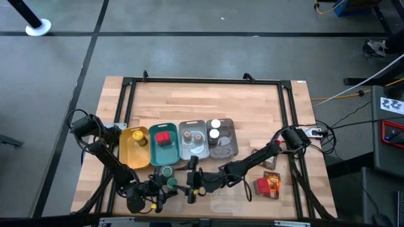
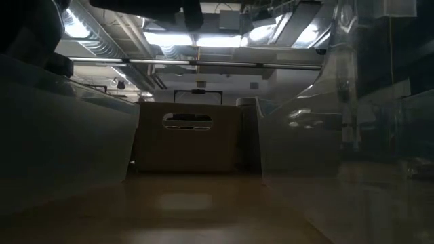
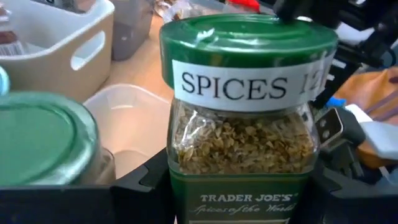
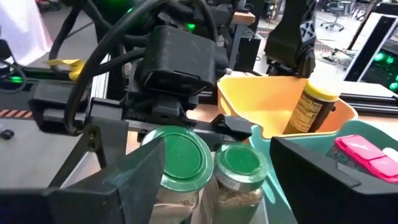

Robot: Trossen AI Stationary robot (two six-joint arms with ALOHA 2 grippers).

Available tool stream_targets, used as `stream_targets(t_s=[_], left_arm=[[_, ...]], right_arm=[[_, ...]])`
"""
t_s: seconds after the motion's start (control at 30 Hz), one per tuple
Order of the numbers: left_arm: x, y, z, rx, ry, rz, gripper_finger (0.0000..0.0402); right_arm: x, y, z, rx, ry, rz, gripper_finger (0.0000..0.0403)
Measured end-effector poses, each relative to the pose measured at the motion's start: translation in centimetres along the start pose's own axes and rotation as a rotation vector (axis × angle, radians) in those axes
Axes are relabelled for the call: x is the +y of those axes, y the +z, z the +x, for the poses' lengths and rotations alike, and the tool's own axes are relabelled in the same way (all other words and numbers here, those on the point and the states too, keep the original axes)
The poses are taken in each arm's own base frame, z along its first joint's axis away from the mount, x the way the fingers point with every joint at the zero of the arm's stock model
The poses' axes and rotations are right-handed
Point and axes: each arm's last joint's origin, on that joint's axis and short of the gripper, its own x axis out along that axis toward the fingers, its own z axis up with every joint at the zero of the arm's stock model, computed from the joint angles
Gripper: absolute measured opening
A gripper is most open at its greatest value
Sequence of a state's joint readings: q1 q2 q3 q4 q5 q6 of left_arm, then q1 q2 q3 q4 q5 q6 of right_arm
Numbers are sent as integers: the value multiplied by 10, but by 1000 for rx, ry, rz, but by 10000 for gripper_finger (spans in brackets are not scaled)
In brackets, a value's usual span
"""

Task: Sort spices by type
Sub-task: Put the green seasoning bottle into the left transparent bin

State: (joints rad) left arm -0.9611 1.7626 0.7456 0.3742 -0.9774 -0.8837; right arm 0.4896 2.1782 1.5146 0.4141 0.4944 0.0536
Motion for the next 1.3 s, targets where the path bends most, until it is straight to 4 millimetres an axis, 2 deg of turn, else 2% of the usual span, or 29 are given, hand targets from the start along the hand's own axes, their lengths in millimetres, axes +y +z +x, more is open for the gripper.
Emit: stream_targets(t_s=[0.43, 0.83, 1.2, 1.3], left_arm=[[1, -1, 2, 62, -27, 41, 194], [5, 3, 15, 166, -91, 64, 194], [6, 4, 16, 169, -93, 95, 195], [6, 4, 16, 169, -93, 95, 208]], right_arm=[[1, -3, 0, 15, 22, -14, 291], [2, -5, 0, 35, 50, -24, 291], [2, -5, 0, 34, 50, -24, 291], [2, -5, 0, 34, 50, -23, 291]])
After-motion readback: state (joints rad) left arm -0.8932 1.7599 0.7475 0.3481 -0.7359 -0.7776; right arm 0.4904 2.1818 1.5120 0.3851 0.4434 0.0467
